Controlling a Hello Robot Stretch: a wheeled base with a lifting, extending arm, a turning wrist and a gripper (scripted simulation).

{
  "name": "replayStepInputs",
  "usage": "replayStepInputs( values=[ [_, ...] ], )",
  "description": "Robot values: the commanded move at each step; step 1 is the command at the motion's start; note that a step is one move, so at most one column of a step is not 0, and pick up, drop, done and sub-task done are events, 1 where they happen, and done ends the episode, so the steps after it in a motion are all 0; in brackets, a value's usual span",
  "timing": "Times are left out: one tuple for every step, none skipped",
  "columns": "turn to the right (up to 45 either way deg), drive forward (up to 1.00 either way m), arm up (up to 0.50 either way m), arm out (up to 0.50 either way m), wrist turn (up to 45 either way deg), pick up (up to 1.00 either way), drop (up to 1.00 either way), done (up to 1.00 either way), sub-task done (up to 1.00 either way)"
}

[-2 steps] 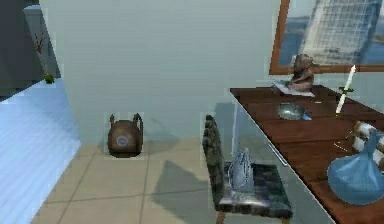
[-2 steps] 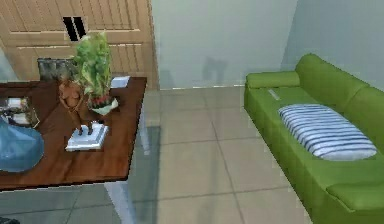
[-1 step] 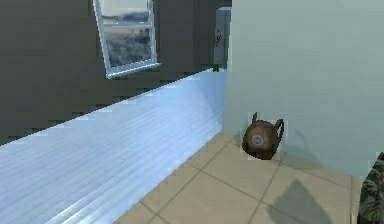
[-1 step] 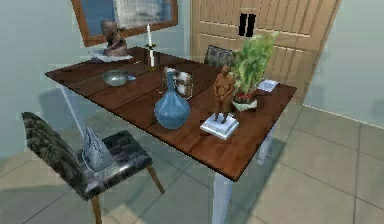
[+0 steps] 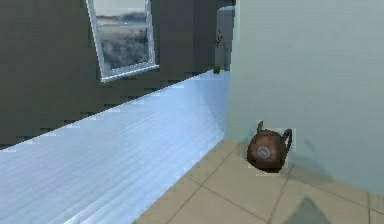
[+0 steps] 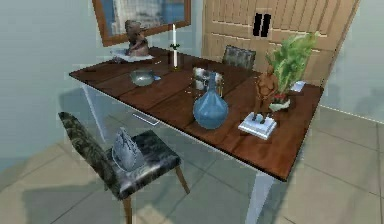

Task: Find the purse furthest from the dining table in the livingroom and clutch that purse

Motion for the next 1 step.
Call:
replayStepInputs(
  values=[
    [-18.0, 0.00, 0.00, 0.00, 0.0, 0.00, 0.00, 0.00, 0.00]
  ],
)
